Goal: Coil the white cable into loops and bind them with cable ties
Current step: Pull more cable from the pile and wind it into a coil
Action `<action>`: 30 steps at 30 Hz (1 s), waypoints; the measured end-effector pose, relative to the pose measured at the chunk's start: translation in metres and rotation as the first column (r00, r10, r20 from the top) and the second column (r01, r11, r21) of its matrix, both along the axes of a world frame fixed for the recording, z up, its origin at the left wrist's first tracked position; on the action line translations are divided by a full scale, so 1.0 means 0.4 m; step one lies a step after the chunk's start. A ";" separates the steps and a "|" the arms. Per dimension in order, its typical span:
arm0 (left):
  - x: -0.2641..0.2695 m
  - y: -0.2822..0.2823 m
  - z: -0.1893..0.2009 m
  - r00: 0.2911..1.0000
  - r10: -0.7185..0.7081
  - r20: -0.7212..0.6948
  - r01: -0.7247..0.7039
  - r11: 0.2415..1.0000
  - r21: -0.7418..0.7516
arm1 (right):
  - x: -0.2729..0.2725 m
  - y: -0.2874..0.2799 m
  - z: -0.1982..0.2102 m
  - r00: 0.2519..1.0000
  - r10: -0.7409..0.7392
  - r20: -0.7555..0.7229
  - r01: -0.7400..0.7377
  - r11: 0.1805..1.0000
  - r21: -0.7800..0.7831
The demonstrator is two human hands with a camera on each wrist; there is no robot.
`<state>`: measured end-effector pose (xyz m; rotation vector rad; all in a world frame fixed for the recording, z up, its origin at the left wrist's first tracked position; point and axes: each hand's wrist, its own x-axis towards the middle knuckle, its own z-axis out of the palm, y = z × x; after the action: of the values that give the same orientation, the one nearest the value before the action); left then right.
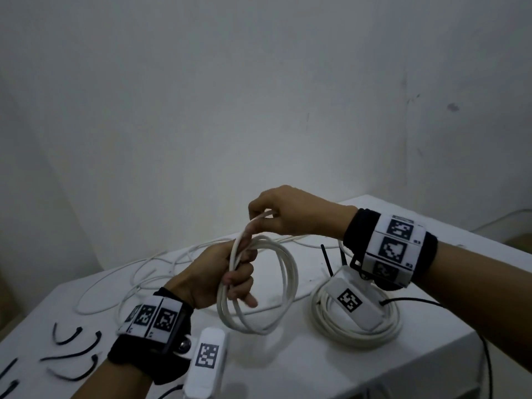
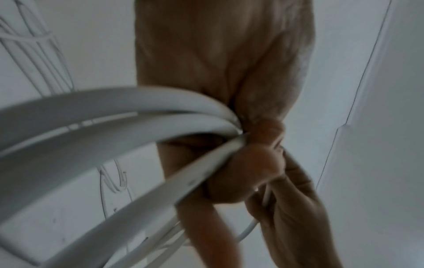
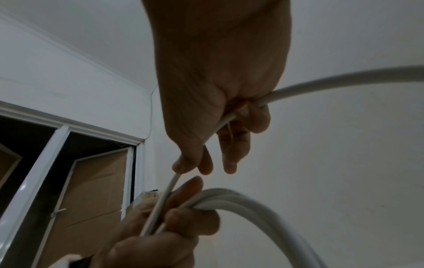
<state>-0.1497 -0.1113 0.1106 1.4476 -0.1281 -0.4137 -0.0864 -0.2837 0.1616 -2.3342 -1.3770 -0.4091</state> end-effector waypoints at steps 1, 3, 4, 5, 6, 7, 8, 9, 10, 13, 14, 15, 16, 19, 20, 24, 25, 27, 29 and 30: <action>-0.002 0.000 0.000 0.999 -0.016 -0.029 0.015 0.999 -0.031 | 0.003 -0.006 -0.003 0.997 0.017 -0.070 -0.016 1.000 0.021; -0.002 -0.006 0.004 0.998 -0.048 -0.052 0.044 0.996 -0.079 | 0.005 -0.007 -0.007 0.979 0.047 -0.199 -0.039 0.998 0.039; -0.002 -0.008 0.007 0.997 -0.043 -0.057 0.037 0.994 -0.101 | 0.005 -0.005 -0.006 0.962 0.054 -0.268 -0.047 0.998 0.033; -0.003 -0.010 0.011 0.997 -0.028 -0.065 0.020 0.993 -0.120 | 0.005 -0.002 -0.005 0.935 0.058 -0.350 -0.052 0.998 0.026; -0.004 -0.012 0.014 0.997 -0.012 -0.076 0.001 0.991 -0.137 | 0.008 -0.001 -0.006 0.896 0.062 -0.440 -0.057 0.998 0.024; -0.006 -0.013 0.017 0.996 -0.003 -0.086 -0.010 0.989 -0.148 | 0.010 -0.003 -0.007 0.853 0.064 -0.518 -0.062 0.998 0.021; -0.006 -0.013 0.017 0.996 0.008 -0.093 -0.021 0.989 -0.146 | 0.014 -0.005 -0.009 0.824 0.059 -0.564 -0.065 0.998 0.009; -0.006 -0.012 0.015 0.995 0.024 -0.098 -0.037 0.990 -0.136 | 0.018 -0.007 -0.012 0.821 0.043 -0.569 -0.059 0.998 -0.010; -0.004 -0.012 0.011 0.994 0.042 -0.100 -0.054 0.991 -0.119 | 0.021 -0.006 -0.016 0.842 0.013 -0.539 -0.038 0.999 -0.035; 0.002 -0.019 -0.004 0.989 0.097 -0.113 -0.109 0.988 -0.106 | 0.020 0.005 -0.033 0.931 -0.061 -0.360 0.047 0.998 -0.048; 0.004 -0.022 -0.006 0.987 0.109 -0.118 -0.122 0.985 -0.118 | 0.019 0.009 -0.037 0.946 -0.074 -0.314 0.067 0.997 -0.034; 0.005 -0.023 -0.006 0.985 0.121 -0.122 -0.137 0.982 -0.131 | 0.018 0.010 -0.040 0.955 -0.091 -0.282 0.085 0.996 -0.032; 0.006 -0.022 -0.004 0.982 0.138 -0.129 -0.156 0.978 -0.140 | 0.018 0.008 -0.041 0.956 -0.115 -0.268 0.105 0.993 -0.051; 0.004 -0.005 0.002 0.971 0.202 -0.125 -0.218 0.967 -0.129 | 0.021 -0.010 -0.042 0.929 -0.245 -0.277 0.180 0.954 -0.241; 0.004 0.000 0.001 0.969 0.226 -0.102 -0.235 0.967 -0.095 | 0.023 -0.016 -0.046 0.915 -0.274 -0.295 0.188 0.939 -0.289; -0.006 0.001 -0.011 0.962 0.268 -0.047 -0.266 0.963 0.046 | 0.028 -0.021 -0.069 0.895 -0.248 -0.371 0.160 0.954 -0.254; -0.008 0.000 -0.013 0.963 0.263 -0.055 -0.261 0.964 0.046 | 0.029 -0.018 -0.076 0.902 -0.242 -0.358 0.164 0.958 -0.235; -0.010 -0.001 -0.011 0.964 0.256 -0.069 -0.255 0.967 0.029 | 0.034 -0.011 -0.091 0.903 -0.232 -0.363 0.162 0.964 -0.212; -0.008 0.000 -0.007 0.961 0.272 -0.054 -0.270 0.962 0.038 | 0.040 -0.003 -0.105 0.879 -0.191 -0.436 0.126 0.977 -0.173; -0.009 0.002 -0.006 0.959 0.281 -0.036 -0.279 0.959 0.056 | 0.044 0.000 -0.111 0.865 -0.170 -0.471 0.113 0.983 -0.147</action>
<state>-0.1531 -0.1106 0.1083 1.4794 0.1235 -0.2166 -0.0690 -0.2839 0.1173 -2.4122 -1.0111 0.2183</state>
